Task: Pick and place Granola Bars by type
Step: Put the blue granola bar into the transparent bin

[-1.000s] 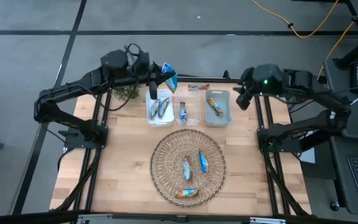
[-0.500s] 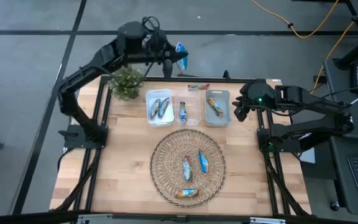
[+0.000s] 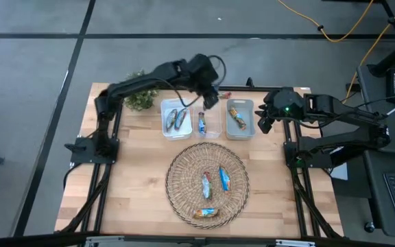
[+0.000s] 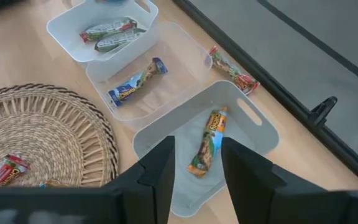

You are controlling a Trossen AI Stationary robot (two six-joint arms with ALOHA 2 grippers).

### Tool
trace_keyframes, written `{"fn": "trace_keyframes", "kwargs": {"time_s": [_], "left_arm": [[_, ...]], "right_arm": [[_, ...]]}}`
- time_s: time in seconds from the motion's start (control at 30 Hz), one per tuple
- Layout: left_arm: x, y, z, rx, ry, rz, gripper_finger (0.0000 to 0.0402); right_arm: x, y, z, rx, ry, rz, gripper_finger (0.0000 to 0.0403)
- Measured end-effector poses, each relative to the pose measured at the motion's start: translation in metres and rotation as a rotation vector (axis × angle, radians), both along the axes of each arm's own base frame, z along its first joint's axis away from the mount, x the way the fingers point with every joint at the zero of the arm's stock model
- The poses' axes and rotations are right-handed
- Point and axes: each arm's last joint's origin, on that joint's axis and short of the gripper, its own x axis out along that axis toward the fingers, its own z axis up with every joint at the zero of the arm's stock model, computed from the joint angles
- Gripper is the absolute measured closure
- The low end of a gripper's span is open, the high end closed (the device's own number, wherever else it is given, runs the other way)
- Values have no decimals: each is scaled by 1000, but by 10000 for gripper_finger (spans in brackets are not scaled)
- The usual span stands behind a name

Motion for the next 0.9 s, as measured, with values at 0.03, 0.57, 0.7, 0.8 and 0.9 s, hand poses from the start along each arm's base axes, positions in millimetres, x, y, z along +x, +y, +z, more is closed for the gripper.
{"fn": "trace_keyframes", "kwargs": {"time_s": [0.03, 0.57, 0.7, 0.8, 0.9], "left_arm": [[5, 2, -8, -12, 14, -6, 377], [13, 17, -44, -54, 143, -44, 341], [12, 17, -44, -68, 136, -80, 299], [11, 15, -45, -98, 140, -86, 258], [7, 9, -43, -154, 161, -94, 221]], "right_arm": [[0, 0, 0, -3, 1, 3, 270], [0, 0, 0, -19, 12, 21, 270], [0, 0, 0, -21, 13, 24, 270], [0, 0, 0, -29, 19, 33, 270], [0, 0, 0, -36, 24, 42, 270]]}}
